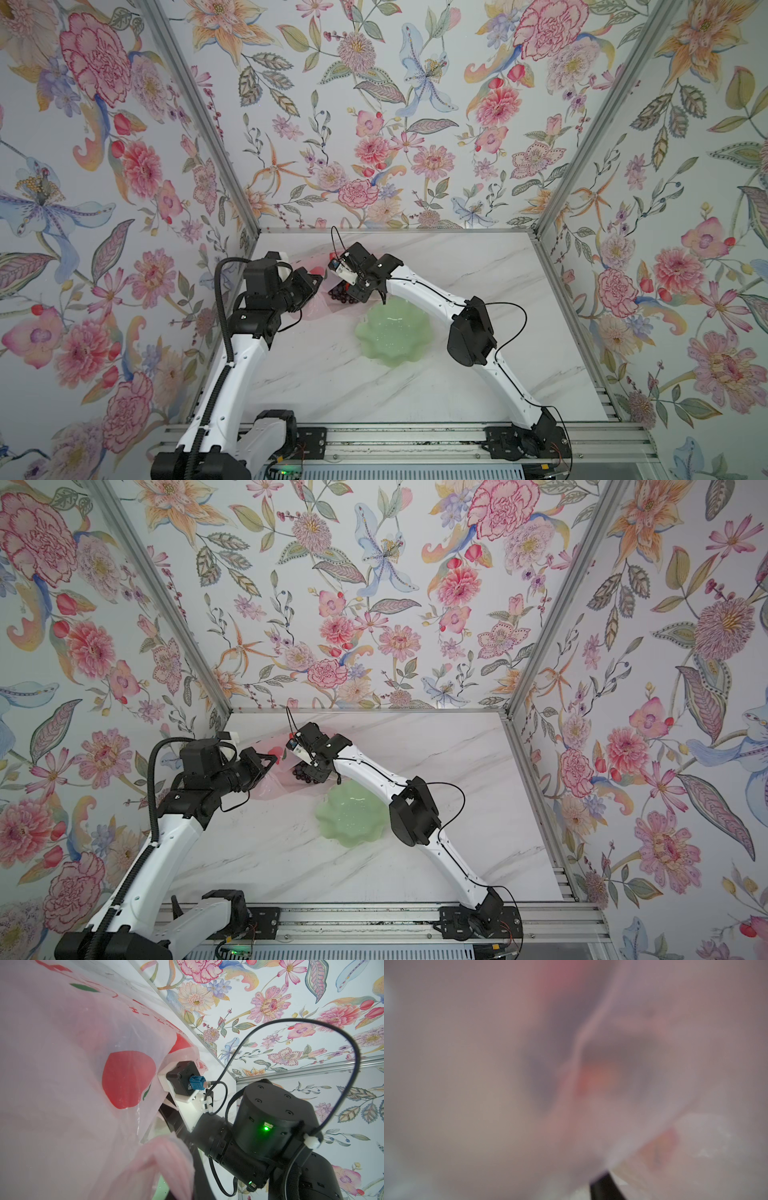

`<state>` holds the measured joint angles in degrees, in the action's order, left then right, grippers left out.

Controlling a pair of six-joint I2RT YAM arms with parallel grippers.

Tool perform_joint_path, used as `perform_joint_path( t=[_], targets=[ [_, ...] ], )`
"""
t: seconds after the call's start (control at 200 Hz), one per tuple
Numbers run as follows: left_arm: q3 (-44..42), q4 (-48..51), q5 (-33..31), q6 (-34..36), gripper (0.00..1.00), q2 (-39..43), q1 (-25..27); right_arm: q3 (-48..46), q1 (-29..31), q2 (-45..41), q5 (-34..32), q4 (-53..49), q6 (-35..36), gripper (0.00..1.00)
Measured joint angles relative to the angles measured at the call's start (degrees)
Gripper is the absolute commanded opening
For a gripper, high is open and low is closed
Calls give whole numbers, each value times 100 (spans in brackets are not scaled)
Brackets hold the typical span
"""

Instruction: Place the fruits into the plastic bag

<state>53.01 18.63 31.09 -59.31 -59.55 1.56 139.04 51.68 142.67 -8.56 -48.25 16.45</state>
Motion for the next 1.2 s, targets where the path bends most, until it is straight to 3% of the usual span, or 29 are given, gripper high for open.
perform_joint_path(
  t=[0.19,0.345,0.51,0.636,0.661,0.721,0.811,0.921,1.196],
  targets=[
    [0,70,2,-2,0,74,-17,55,-105,-2,-74,120,-365,0],
    [0,70,7,-2,0,98,-44,0,-424,-129,479,249,-999,0],
    [0,70,4,-2,0,114,-50,-590,-909,-916,1416,706,-1880,0],
    [0,66,7,-2,0,114,-50,-1655,-1270,-1996,2037,1493,-2599,0],
    [0,66,7,-2,0,111,-50,-1926,-1338,-2240,2162,1716,-2741,14],
    [0,66,7,-2,0,105,-50,-2295,-1440,-2636,2398,1989,-2900,64],
    [2,74,-7,2,0,98,-52,-2079,-1425,-2708,2581,1888,-2820,100],
    [114,378,-249,109,0,94,-59,-1482,-1036,-2312,2312,1447,-2291,99],
    [280,1150,-863,313,0,94,-131,-1303,46,-1088,1174,654,-1231,100]
  ],
)
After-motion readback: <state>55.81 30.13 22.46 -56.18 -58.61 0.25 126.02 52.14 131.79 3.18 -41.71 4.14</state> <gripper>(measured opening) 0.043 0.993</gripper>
